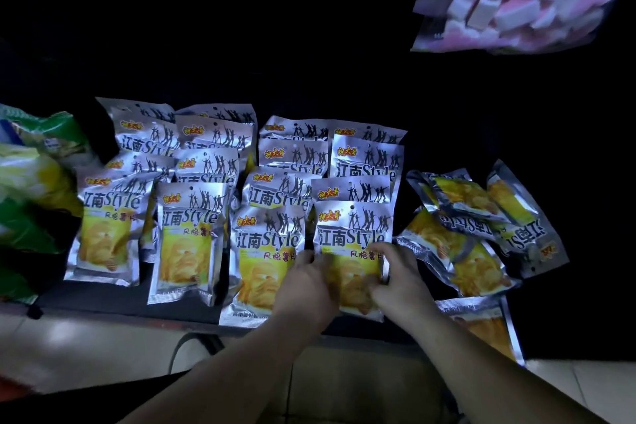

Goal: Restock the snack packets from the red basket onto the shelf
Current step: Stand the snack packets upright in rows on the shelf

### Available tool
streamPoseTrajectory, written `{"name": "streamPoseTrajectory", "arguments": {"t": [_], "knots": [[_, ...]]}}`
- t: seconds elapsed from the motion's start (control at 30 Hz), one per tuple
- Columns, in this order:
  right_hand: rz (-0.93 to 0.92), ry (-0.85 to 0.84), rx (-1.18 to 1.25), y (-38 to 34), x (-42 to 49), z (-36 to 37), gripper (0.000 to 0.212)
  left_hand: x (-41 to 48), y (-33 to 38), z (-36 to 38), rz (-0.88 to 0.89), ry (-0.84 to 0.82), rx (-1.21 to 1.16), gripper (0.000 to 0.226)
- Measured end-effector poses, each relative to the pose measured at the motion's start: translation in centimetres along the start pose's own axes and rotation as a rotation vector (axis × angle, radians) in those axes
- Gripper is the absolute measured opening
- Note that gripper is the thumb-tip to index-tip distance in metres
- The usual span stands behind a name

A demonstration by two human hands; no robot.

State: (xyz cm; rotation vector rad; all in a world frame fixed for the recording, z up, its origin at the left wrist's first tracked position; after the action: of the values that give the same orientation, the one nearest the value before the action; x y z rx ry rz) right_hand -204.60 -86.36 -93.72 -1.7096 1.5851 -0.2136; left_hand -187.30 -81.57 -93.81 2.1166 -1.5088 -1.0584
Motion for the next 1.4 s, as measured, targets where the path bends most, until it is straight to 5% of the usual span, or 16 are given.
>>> {"name": "streamPoseTrajectory", "arguments": {"t": [0.33,0.5,0.77,1.03,1.23,1.4], "knots": [[0.136,-0.158,0.070,1.1,1.5,-0.3,0.053,2.2,0.8,1.3,-0.042,0.013,-0.321,0.046],[0.112,-0.165,0.081,1.8,0.8,-0.8,0.086,2.1,1.3,1.6,0.075,0.047,-0.276,0.049],[0.028,-0.154,-0.089,0.6,0.2,-1.1,0.093,1.0,0.9,1.6,0.035,-0.009,0.131,0.074],[0.007,-0.007,-0.361,-1.4,-1.5,-3.6,0.081,-0.5,4.6,-1.4,0.120,0.119,0.206,0.062],[0.203,0.087,-0.377,3.0,-4.3,-9.1,0.008,-1.8,9.6,2.5,0.305,-0.045,-0.006,0.050],[0.397,0.064,-0.310,12.0,-7.1,-11.0,0.018,-3.2,11.3,11.0,0.393,-0.394,0.050,0.045]]}}
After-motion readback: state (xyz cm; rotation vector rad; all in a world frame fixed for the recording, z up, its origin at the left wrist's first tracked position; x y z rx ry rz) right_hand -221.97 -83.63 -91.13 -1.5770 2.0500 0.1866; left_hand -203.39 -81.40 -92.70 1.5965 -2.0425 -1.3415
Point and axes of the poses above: each hand's wrist, its own x-axis towards the middle knuckle, its own z-axis out of the palm, y = z × x, the point moved 6 cm from there along x, towards the middle knuckle, and after that the axes turned 10 degrees about -x, right-handed, at the moved point
